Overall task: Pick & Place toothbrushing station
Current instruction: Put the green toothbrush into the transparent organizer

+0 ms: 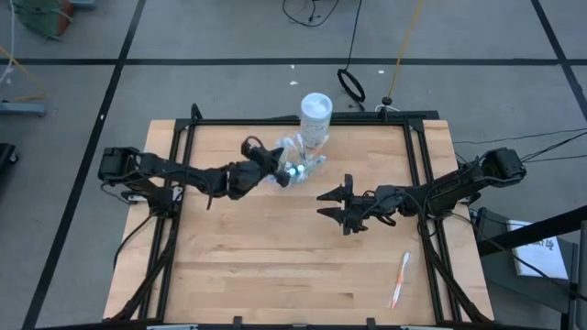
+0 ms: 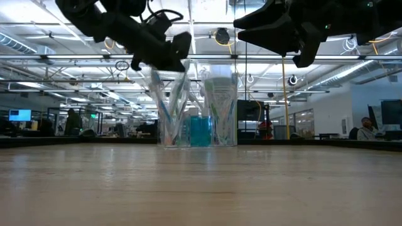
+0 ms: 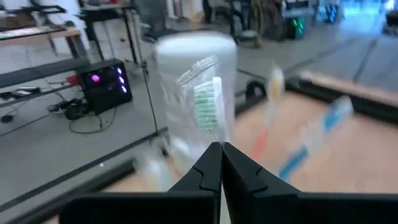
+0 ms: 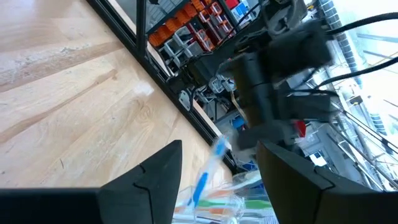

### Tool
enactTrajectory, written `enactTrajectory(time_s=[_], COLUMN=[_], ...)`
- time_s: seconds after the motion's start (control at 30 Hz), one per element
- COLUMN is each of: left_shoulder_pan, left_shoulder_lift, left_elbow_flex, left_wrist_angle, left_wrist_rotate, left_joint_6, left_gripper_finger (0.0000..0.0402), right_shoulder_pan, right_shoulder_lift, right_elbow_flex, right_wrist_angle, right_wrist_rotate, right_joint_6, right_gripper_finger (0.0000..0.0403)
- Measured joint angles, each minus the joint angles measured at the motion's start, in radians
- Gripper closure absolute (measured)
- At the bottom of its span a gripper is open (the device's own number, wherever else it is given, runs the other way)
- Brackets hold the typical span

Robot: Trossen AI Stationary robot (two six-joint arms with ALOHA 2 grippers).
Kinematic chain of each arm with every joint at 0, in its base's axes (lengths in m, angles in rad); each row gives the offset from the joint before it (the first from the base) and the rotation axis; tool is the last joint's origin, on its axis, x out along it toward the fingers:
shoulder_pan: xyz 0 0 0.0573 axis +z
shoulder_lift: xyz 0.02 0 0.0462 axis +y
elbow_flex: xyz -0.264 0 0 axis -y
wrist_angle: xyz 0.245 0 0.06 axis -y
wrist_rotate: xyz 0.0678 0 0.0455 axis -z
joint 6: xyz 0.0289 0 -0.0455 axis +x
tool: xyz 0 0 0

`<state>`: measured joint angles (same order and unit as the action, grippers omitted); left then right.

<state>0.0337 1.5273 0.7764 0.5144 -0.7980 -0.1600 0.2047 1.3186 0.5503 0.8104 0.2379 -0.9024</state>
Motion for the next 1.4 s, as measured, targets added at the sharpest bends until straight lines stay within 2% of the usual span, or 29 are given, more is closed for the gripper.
enactTrajectory(time_s=[0.2, 0.4, 0.6, 0.73, 0.83, 1.07, 1.2, 1.3, 1.4], left_shoulder_pan=[-0.040, -0.050, -0.054, -0.056, -0.048, -0.015, -0.009, -0.010, -0.010], left_shoulder_lift=[0.004, 0.004, 0.004, 0.004, 0.004, 0.004, 0.003, 0.003, 0.003], left_elbow_flex=[-0.054, -0.061, -0.061, -0.061, -0.061, -0.059, -0.059, -0.059, -0.059], left_wrist_angle=[-0.021, -0.080, -0.171, -0.204, -0.219, -0.253, -0.256, -0.258, -0.262], left_wrist_rotate=[-0.002, -0.123, -0.129, -0.128, -0.112, 0.001, 0.016, 0.020, 0.025], left_joint_6=[-0.081, -0.096, -0.185, -0.186, -0.201, -0.210, -0.216, -0.214, -0.212], left_gripper_finger=[0.0398, 0.0390, 0.0399, 0.0389, 0.0384, 0.0382, 0.0381, 0.0367, 0.0336], right_shoulder_pan=[0.000, 0.000, 0.000, 0.000, 0.000, -0.003, -0.003, -0.003, -0.003], right_shoulder_lift=[0.000, 0.000, 0.000, 0.000, 0.000, 0.000, 0.000, 0.000, 0.000], right_elbow_flex=[0.000, 0.000, 0.000, 0.000, 0.000, 0.000, 0.000, 0.000, 0.000], right_wrist_angle=[0.000, 0.000, 0.000, 0.000, 0.000, 0.000, 0.001, 0.001, 0.001], right_wrist_rotate=[-0.002, -0.002, -0.002, -0.003, -0.003, -0.003, -0.003, -0.003, -0.003], right_joint_6=[0.000, 0.000, 0.000, 0.000, 0.000, -0.036, -0.052, -0.052, -0.052], right_gripper_finger=[0.0206, 0.0206, 0.0208, 0.0207, 0.0209, 0.0213, 0.0213, 0.0213, 0.0212])
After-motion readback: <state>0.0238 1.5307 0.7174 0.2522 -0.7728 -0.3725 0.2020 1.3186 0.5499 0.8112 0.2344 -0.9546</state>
